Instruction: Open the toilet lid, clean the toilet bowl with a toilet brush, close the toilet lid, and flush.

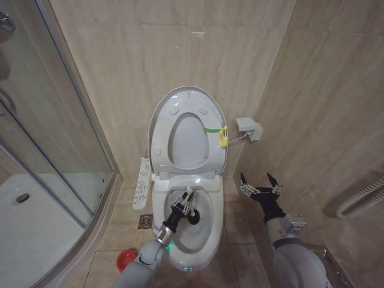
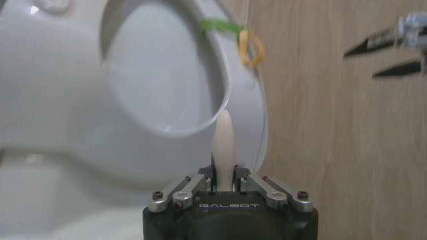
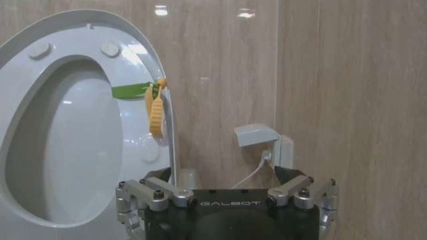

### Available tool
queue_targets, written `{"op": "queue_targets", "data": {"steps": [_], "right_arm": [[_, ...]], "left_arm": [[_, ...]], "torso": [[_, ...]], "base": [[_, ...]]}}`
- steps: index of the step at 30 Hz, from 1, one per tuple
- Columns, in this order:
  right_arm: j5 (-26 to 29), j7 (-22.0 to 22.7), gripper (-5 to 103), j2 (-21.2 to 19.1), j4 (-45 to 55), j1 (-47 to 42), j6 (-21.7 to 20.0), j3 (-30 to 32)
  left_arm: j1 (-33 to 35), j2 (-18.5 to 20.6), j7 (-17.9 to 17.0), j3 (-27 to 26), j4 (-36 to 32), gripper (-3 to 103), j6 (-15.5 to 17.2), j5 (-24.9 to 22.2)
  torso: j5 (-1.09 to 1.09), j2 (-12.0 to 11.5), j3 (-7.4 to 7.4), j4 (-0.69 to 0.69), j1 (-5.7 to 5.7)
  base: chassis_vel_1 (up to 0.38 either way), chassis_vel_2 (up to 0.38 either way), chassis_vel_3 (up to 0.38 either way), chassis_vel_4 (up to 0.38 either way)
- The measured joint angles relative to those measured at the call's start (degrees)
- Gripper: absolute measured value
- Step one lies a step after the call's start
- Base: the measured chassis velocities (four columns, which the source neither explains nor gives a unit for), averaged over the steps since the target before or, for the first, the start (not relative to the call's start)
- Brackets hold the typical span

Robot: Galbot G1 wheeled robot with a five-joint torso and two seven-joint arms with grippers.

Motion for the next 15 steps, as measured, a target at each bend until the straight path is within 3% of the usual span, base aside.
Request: {"op": "queue_targets", "data": {"steps": [7,15], "right_arm": [[0.0,0.0,100,0.0,0.0,0.0,0.0,0.0],[0.0,0.0,100,0.0,0.0,0.0,0.0,0.0]], "left_arm": [[0.7,-1.4,-0.9,2.0,-3.3,19,0.0,0.9],[-1.6,0.2,0.8,-0.2,3.2,19,-0.8,0.2]], "torso": [[0.01,0.0,0.0,0.0,0.0],[0.01,0.0,0.0,0.02,0.0]], "base": [[0.0,0.0,0.0,0.0],[0.0,0.0,0.0,0.0]]}}
